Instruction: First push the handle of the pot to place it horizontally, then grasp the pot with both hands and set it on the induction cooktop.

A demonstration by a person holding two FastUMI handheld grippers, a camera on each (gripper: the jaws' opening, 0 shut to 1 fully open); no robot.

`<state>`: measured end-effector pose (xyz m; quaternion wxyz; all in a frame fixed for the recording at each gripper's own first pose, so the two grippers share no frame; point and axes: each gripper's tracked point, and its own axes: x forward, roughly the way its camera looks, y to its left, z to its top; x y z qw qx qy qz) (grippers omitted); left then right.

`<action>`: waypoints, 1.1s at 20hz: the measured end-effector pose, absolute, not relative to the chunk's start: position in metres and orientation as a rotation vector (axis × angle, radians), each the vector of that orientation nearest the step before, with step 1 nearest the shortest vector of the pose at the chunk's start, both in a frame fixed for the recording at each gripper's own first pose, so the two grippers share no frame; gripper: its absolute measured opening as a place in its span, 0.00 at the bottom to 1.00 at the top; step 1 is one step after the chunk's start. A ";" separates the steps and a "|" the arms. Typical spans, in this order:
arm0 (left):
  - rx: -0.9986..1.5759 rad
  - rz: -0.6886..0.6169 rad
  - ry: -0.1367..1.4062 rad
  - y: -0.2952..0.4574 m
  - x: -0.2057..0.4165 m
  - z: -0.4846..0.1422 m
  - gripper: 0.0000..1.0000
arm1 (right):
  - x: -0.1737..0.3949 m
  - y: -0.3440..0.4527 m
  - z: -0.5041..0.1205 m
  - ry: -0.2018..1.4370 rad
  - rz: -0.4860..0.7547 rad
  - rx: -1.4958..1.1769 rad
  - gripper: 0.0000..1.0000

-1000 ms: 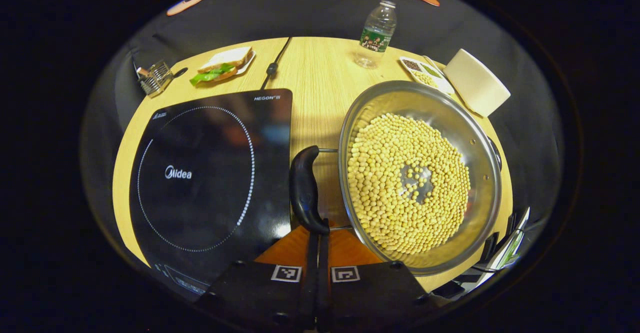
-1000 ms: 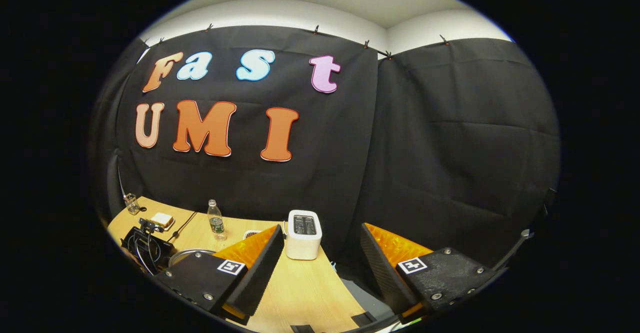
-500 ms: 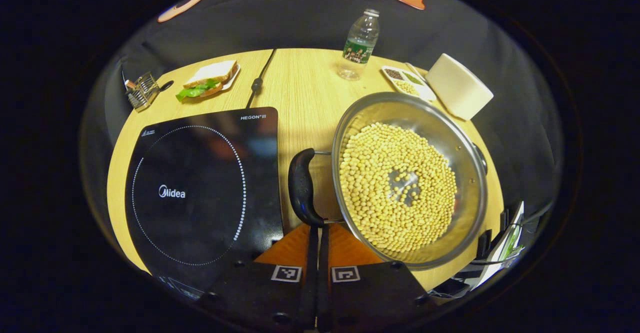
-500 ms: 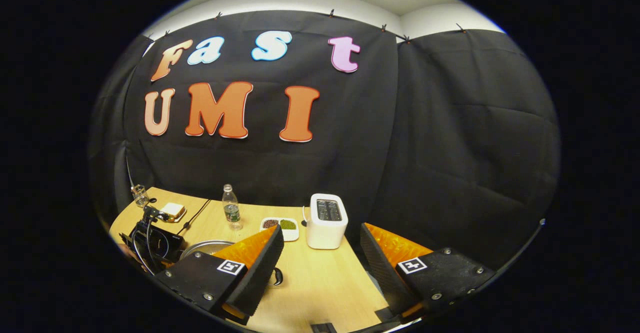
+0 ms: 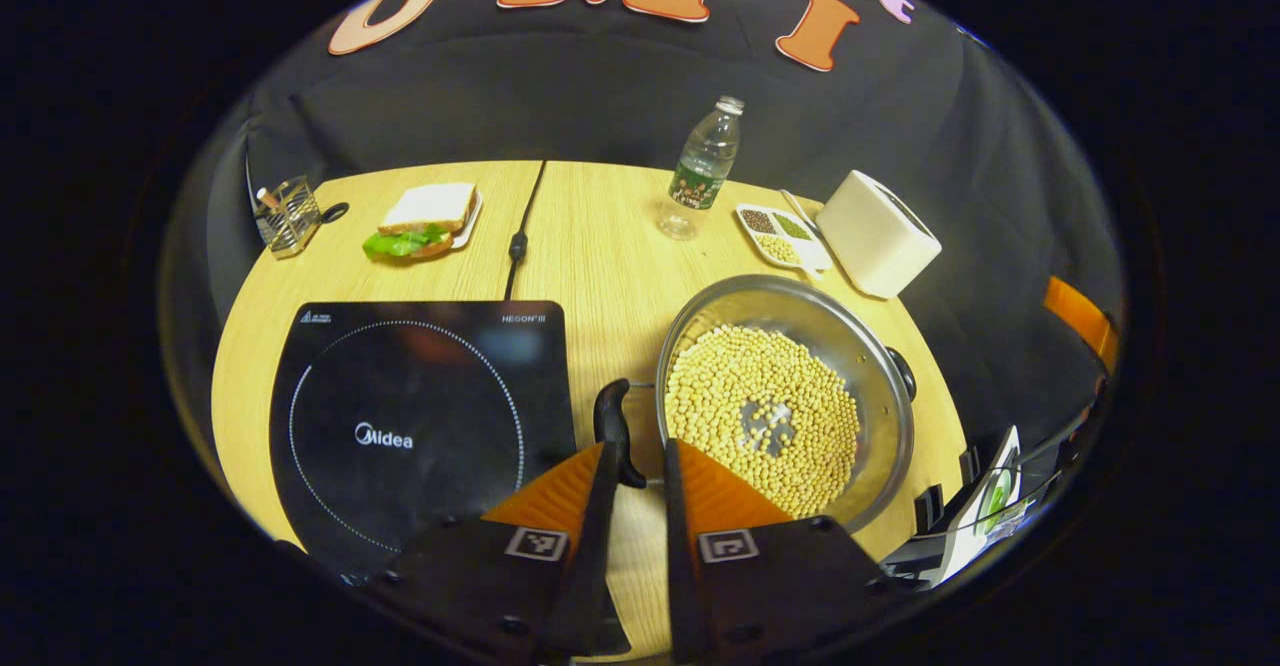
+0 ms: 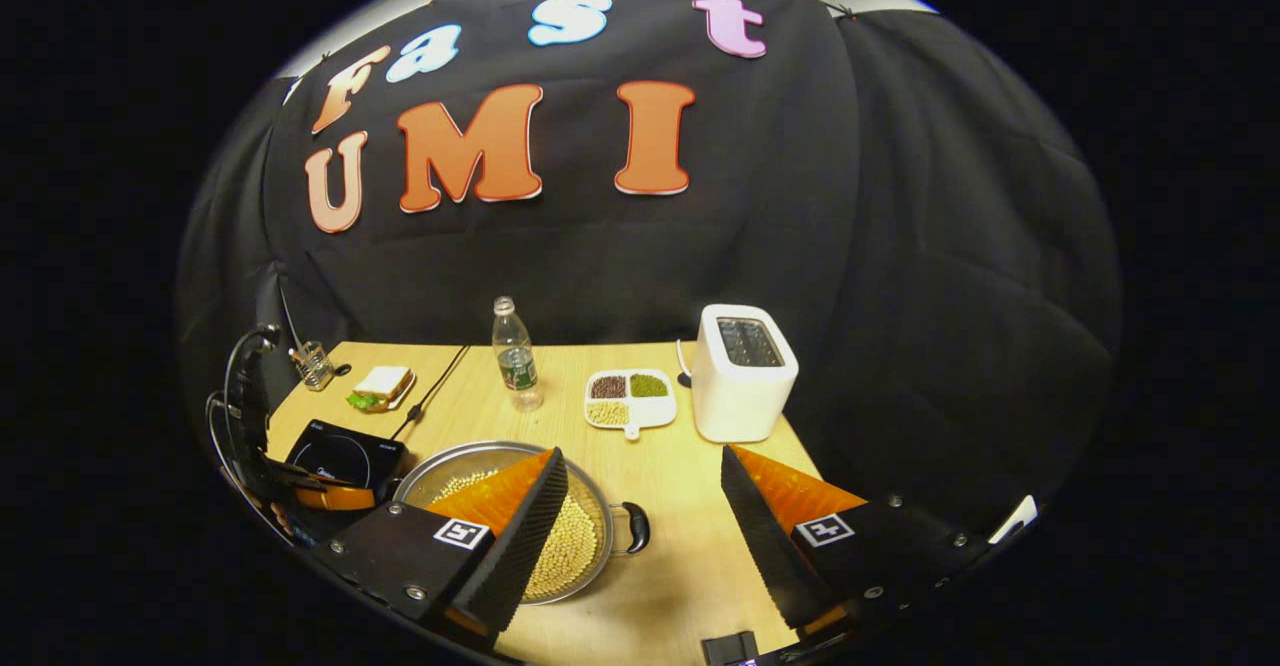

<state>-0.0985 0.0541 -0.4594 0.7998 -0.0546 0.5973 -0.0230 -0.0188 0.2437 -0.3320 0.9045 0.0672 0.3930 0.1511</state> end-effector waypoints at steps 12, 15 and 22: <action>-0.135 -0.029 1.320 0.048 -0.080 -0.508 0.87 | -0.042 0.288 -0.436 1.055 0.383 0.076 0.96; -0.137 -0.034 1.323 0.047 -0.079 -0.514 0.88 | -0.048 0.288 -0.455 1.098 0.382 0.052 0.96; -0.161 -0.053 1.345 0.036 -0.081 -0.529 0.84 | -0.055 0.289 -0.498 1.173 0.385 -0.042 0.94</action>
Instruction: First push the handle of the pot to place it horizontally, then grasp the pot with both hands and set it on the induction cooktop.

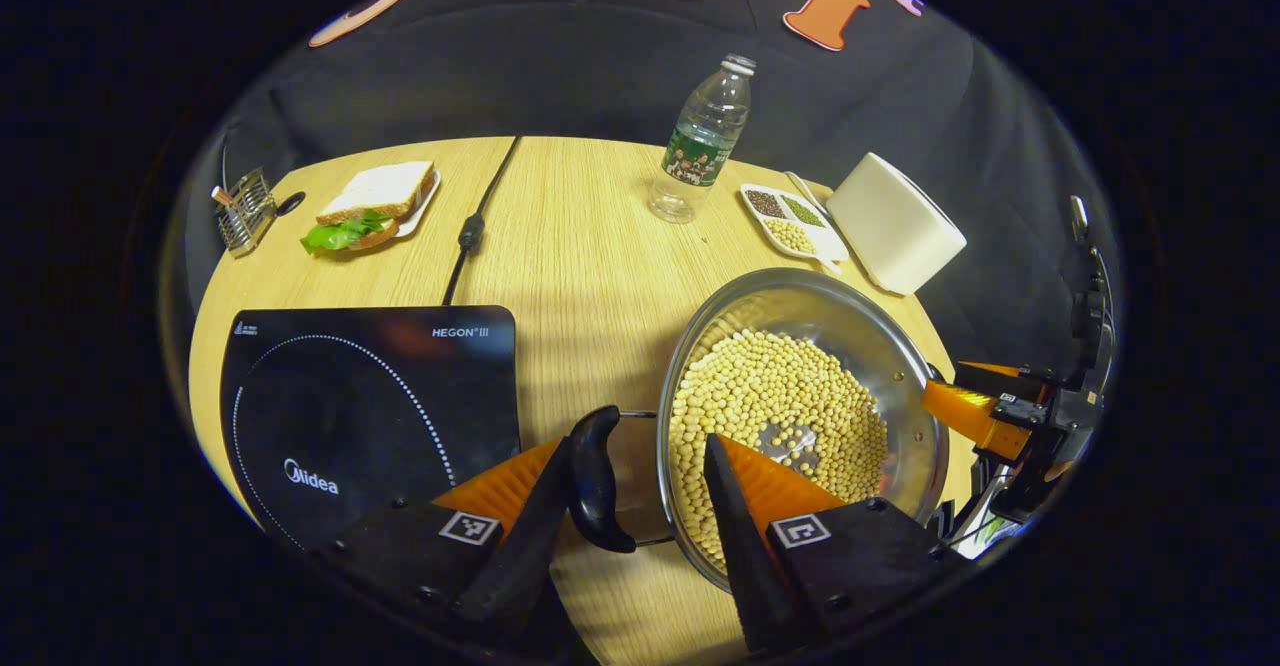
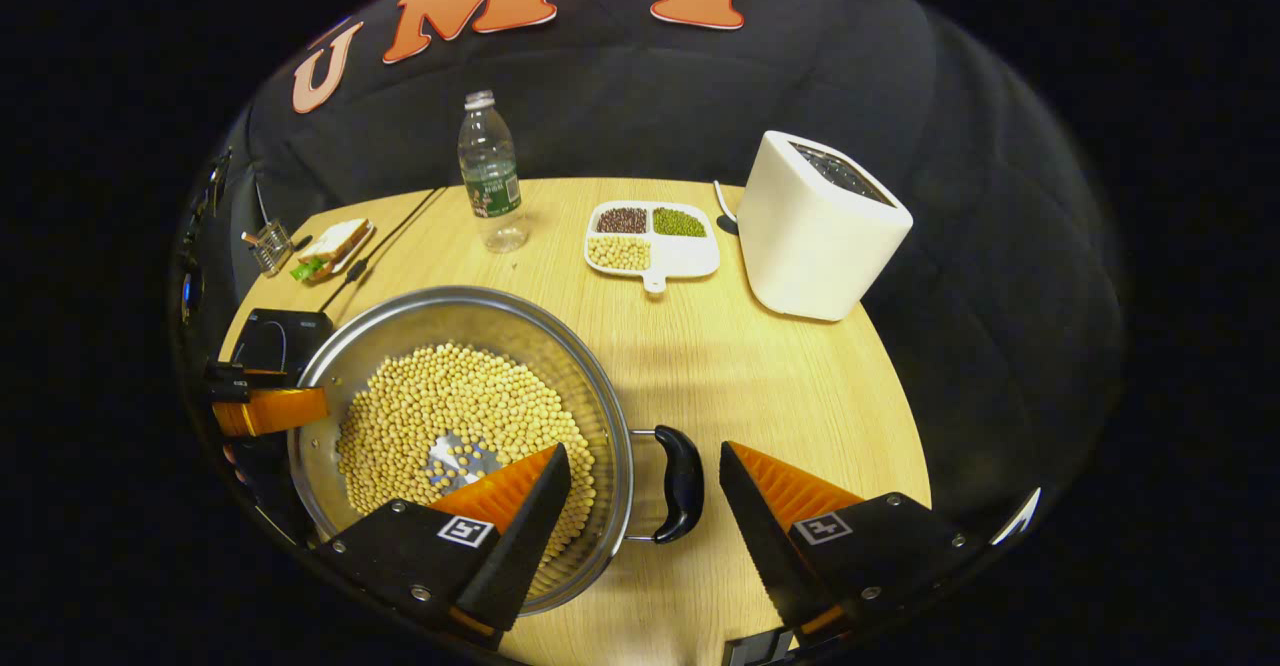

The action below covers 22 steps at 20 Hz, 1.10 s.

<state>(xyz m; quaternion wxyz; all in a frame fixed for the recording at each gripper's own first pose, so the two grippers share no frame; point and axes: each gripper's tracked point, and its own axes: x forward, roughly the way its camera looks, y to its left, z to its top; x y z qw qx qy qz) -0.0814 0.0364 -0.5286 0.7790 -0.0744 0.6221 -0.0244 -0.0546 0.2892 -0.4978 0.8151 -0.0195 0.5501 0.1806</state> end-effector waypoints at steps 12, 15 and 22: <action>-0.110 0.006 1.320 0.037 -0.072 -0.553 0.67 | -0.062 0.287 -0.532 1.240 0.334 -0.047 0.76; -0.099 0.015 1.308 0.037 -0.069 -0.552 0.66 | -0.065 0.285 -0.535 1.289 0.309 0.022 0.74; -0.056 0.069 1.290 0.047 -0.078 -0.525 0.63 | -0.085 0.295 -0.519 1.374 0.301 0.123 0.60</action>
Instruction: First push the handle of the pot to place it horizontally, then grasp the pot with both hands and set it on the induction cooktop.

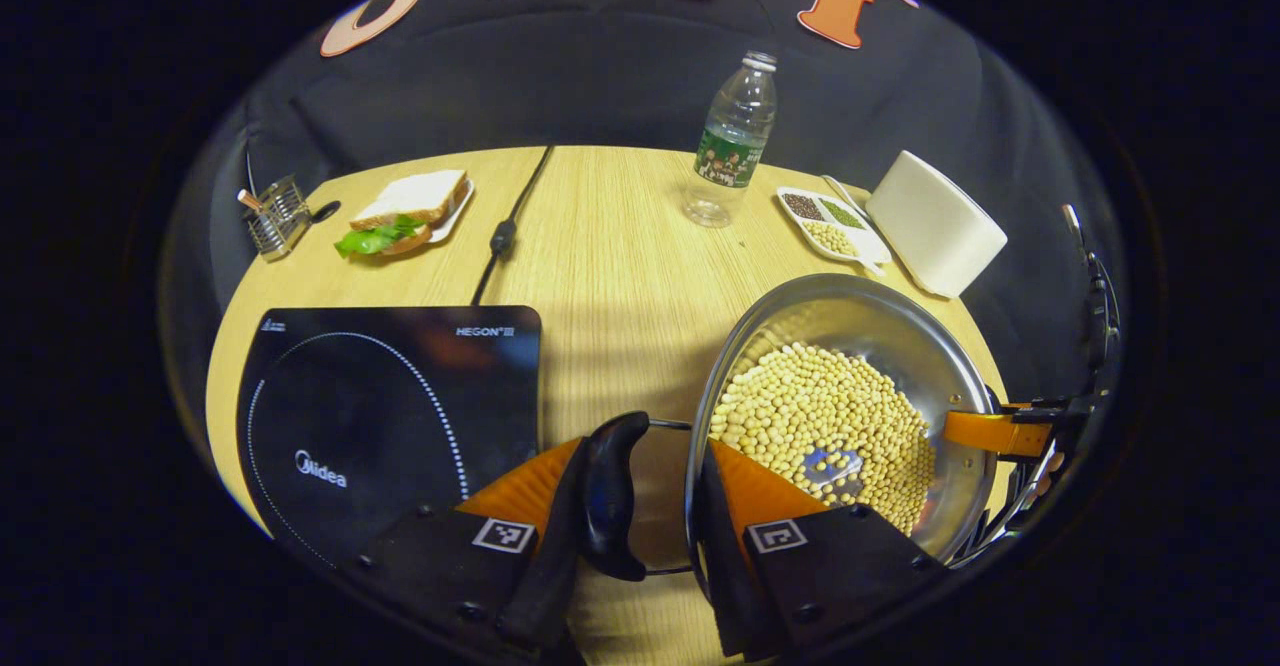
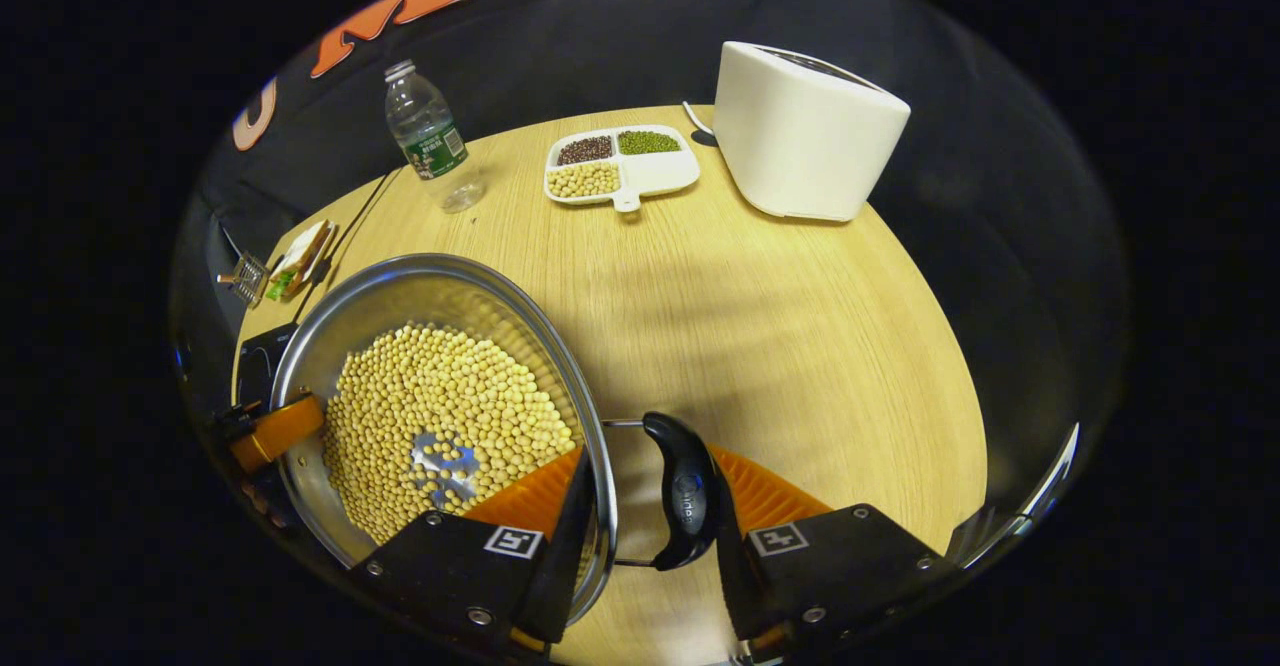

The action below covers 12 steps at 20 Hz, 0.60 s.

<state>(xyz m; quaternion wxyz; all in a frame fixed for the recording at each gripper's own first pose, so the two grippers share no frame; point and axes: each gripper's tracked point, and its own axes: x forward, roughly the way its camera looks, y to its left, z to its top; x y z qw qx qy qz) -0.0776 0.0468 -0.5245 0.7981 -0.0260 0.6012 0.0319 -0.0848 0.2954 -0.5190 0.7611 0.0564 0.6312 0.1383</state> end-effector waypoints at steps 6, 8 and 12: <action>-0.034 0.105 1.174 0.069 -0.060 -0.479 0.63 | -0.069 0.312 -0.471 1.273 0.325 0.158 0.52; -0.011 0.112 1.143 0.083 -0.055 -0.465 0.62 | -0.063 0.322 -0.457 1.246 0.342 0.155 0.56; -0.007 0.154 1.094 0.110 -0.053 -0.441 0.63 | -0.058 0.345 -0.432 1.209 0.385 0.147 0.56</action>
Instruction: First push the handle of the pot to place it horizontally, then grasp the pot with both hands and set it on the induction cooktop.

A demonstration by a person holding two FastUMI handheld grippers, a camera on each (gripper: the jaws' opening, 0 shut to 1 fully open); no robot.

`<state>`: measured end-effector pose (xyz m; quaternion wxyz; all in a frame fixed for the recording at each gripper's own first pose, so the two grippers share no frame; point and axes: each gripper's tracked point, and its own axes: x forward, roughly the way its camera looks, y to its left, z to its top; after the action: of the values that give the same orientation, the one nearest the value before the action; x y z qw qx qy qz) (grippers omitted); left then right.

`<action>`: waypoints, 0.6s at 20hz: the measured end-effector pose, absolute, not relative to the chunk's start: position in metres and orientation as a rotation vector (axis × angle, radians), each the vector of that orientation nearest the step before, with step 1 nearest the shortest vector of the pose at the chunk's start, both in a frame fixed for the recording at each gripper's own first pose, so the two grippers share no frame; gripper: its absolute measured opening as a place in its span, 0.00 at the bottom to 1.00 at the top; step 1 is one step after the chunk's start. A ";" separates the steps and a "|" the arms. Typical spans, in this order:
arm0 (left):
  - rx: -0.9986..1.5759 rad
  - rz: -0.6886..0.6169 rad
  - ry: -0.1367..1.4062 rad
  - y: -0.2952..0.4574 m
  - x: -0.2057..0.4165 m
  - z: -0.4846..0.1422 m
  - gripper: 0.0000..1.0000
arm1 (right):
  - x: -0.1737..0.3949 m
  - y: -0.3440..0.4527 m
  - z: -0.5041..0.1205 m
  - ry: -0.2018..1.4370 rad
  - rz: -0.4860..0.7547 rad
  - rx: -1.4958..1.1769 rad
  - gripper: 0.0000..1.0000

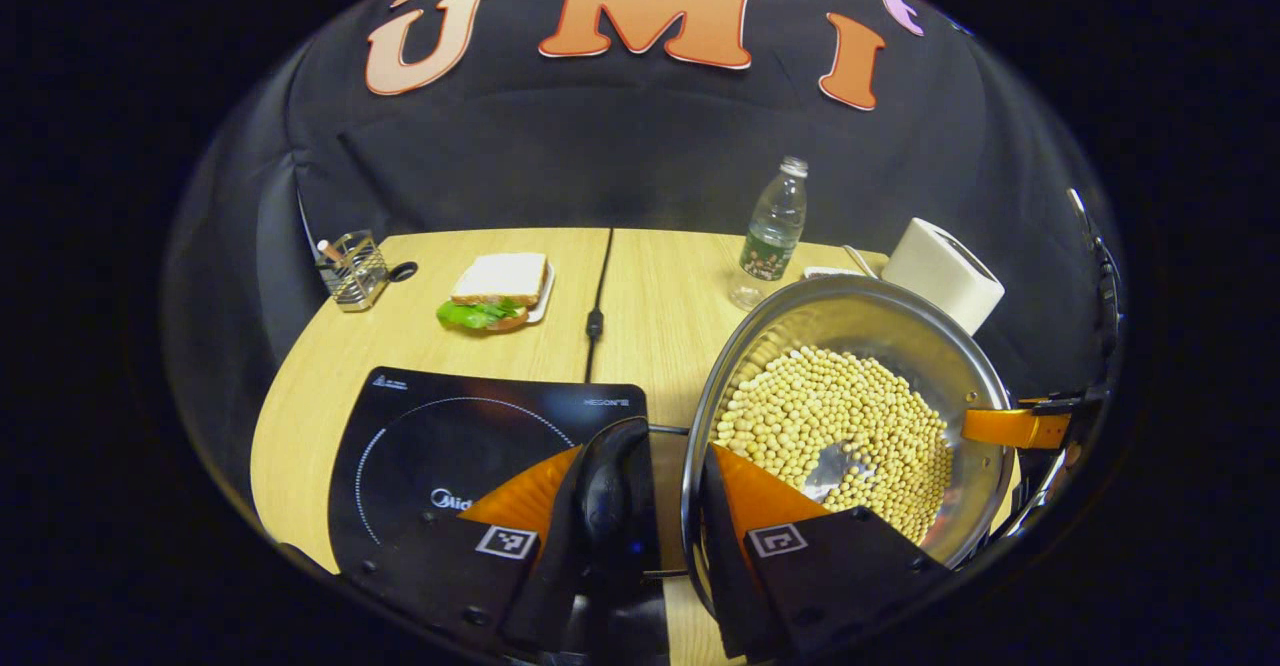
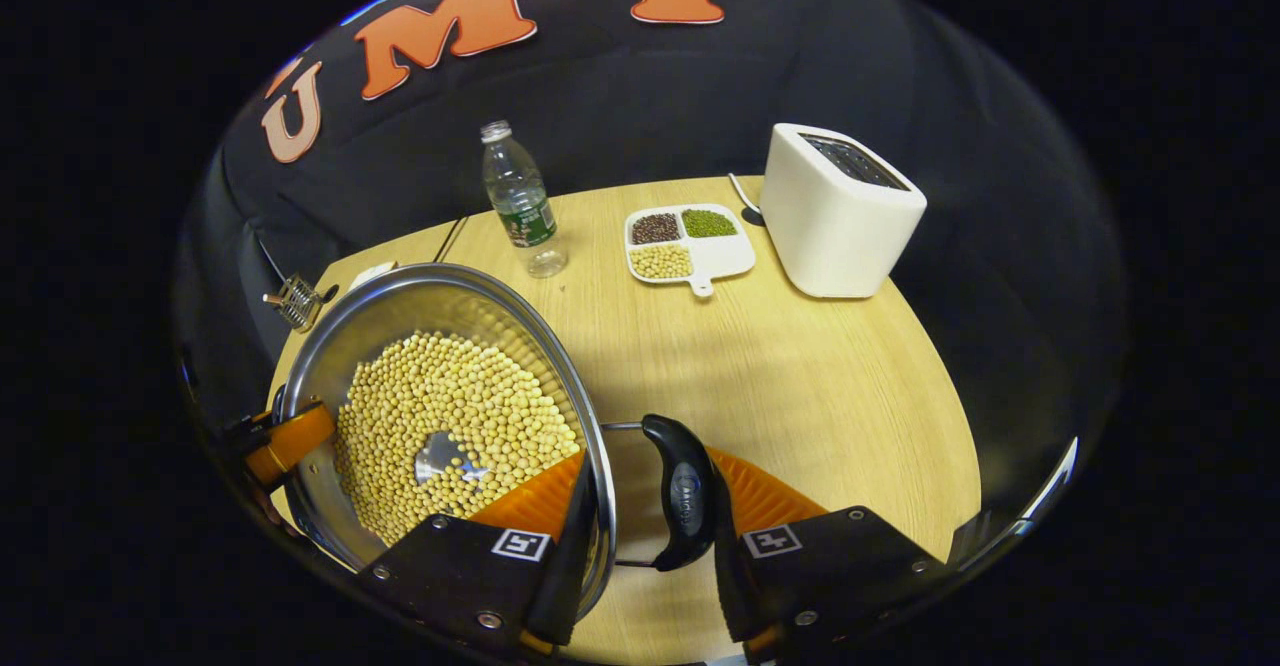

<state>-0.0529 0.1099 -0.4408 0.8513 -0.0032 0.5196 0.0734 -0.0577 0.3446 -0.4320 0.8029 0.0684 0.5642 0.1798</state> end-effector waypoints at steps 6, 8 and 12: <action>-0.040 0.243 1.081 0.161 -0.063 -0.416 0.62 | -0.059 0.392 -0.404 1.183 0.465 0.139 0.56; -0.044 0.269 1.072 0.177 -0.065 -0.406 0.63 | -0.059 0.410 -0.395 1.172 0.491 0.135 0.56; -0.042 0.322 1.048 0.211 -0.068 -0.378 0.62 | -0.060 0.445 -0.374 1.147 0.539 0.133 0.55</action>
<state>-0.0685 0.2105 -0.3776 0.8533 -0.0202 0.4980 0.1531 -0.0595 0.4451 -0.3745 0.8037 0.0622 0.5356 0.2517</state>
